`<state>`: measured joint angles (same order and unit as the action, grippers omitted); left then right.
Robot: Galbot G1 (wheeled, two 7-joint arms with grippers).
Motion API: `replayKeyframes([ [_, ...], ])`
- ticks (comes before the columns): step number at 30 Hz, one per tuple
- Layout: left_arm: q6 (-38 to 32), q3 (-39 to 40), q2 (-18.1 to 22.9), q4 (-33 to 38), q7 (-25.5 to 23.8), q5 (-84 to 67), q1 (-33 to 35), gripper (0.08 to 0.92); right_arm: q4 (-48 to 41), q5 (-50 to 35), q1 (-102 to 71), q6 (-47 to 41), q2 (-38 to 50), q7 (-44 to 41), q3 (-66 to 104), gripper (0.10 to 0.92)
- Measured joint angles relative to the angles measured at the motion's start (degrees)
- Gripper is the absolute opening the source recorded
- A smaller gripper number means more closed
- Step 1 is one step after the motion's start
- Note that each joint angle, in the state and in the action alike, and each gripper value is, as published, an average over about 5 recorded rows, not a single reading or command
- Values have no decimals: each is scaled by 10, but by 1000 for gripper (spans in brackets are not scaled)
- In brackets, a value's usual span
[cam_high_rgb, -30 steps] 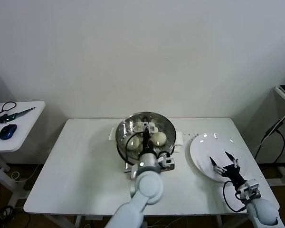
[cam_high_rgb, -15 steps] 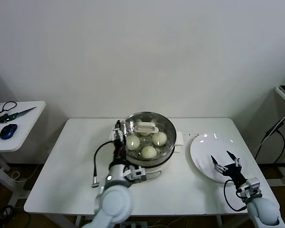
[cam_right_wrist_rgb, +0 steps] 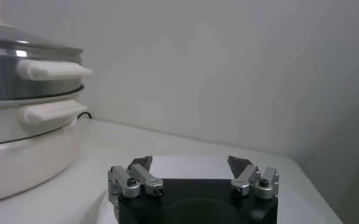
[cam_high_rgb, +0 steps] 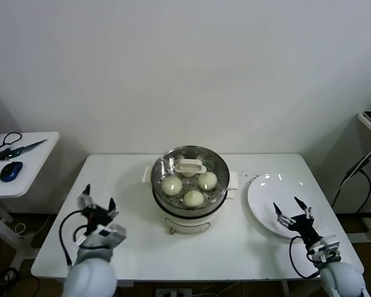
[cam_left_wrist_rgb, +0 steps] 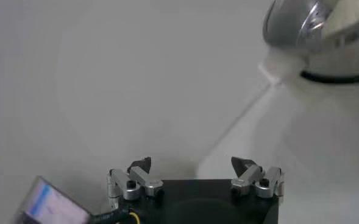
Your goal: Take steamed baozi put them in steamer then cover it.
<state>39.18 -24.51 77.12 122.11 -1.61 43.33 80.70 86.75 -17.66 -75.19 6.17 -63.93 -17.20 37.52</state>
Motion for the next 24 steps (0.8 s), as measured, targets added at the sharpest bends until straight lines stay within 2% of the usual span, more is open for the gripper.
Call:
replayKeyframes([
  [6, -129, -80, 23, -29, 24, -186, 61, 823, 23, 0, -15, 0, -5, 0, 3, 823],
  [13, -284, -124, 44, -73, 41, -341, 99, 823, 37, -1, -32, 5, -10, -2, 11, 823],
  [19, -364, -142, 52, -99, 50, -407, 113, 823, 41, -2, -41, 10, -12, -4, 15, 823],
  [24, -401, -148, 55, -110, 54, -433, 122, 823, 41, -1, -42, 12, -14, -4, 16, 823],
])
